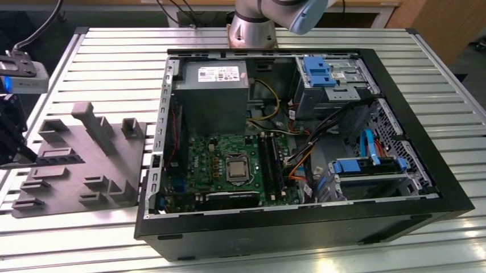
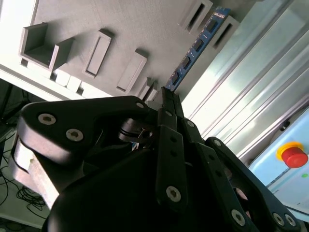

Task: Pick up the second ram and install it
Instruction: 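Pick up the second ram and move it above second insertion slot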

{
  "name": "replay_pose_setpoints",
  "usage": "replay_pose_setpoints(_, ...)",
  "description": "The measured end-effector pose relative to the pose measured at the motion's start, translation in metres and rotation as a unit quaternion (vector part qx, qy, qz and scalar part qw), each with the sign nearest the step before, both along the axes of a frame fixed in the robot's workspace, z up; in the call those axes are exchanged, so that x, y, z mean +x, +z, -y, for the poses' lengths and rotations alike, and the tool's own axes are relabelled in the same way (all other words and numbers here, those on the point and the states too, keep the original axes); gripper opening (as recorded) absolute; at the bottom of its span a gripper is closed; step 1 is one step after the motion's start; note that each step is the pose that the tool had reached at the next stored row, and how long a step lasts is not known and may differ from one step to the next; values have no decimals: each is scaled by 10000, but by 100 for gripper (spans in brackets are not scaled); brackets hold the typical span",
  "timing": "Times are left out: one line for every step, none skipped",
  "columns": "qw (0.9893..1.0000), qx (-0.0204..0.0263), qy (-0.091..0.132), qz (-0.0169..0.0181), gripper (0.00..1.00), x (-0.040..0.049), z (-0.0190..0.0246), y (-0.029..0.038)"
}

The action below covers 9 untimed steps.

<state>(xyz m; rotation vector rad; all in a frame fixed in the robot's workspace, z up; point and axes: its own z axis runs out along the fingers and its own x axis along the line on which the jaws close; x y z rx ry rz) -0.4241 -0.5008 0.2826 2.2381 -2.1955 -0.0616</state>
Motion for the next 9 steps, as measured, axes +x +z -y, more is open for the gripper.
replay_pose_setpoints(10000, 0, 0, 1, 12, -1, 0, 9)
replay_pose_setpoints(10000, 0, 0, 2, 12, -1, 0, 17)
replay_pose_setpoints(10000, 0, 0, 4, 12, -1, 0, 25)
replay_pose_setpoints(10000, 0, 0, 5, 12, -2, 0, 33)
replay_pose_setpoints(10000, 0, 0, 7, 12, -3, 0, 40)
replay_pose_setpoints(10000, 1, 0, 8, 12, -3, 0, 48)
replay_pose_setpoints(10000, 0, 0, 9, 12, -4, 0, 55)
replay_pose_setpoints(10000, 0, 0, 11, 12, -4, 0, 63)
replay_pose_setpoints(10000, 0, 0, 12, 12, -5, 0, 69)
